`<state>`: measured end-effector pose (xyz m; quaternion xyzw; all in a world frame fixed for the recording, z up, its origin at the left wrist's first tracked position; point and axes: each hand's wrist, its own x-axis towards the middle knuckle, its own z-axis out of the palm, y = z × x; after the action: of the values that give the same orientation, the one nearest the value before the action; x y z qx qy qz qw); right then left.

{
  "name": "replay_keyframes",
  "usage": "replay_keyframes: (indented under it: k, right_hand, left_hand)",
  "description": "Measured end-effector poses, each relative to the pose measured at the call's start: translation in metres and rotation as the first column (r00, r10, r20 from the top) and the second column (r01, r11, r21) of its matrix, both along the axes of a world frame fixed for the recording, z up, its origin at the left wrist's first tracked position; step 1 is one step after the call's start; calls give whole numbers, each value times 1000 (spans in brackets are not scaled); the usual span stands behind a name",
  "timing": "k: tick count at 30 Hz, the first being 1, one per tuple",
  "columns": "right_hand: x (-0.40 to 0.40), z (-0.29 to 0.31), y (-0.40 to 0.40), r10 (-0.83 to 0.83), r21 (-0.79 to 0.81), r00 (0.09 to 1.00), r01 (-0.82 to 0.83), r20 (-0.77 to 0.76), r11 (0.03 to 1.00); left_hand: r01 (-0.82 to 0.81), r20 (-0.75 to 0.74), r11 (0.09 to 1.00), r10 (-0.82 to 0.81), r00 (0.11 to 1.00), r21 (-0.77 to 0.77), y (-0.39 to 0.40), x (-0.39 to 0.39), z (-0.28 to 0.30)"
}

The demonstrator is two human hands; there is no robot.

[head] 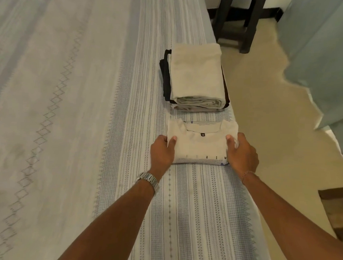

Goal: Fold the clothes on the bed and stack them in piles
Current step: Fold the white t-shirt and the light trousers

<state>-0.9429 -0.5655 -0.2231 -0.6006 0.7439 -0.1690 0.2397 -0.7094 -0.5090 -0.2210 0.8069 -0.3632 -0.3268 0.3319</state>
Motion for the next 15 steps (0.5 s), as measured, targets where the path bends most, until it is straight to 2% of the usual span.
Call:
replay_keyframes:
  k: [2,4,8,12,15]
  right_hand:
    - [5,5,1,-18,64,1000,19,-11,998]
    - [15,18,8,-15,57,1000,16,-7,998]
    - [28,44,31,196,-110,938,-236,-286,966]
    - [63,87,66,471,-13,849,-488,-241,873]
    - [99,128,102,582,14,786,-592,-208,806]
  left_hand:
    - [20,10,999,-20,1000,32,2,0,2]
    - [28,9,997,-29,1000,73,8,5,15]
    - [184,182,977,-202,962,108,35,21,46]
    - [369,375,918,-396,838,145,79,45,90]
    - [468,508,860,-501,701,202,116,68,127]
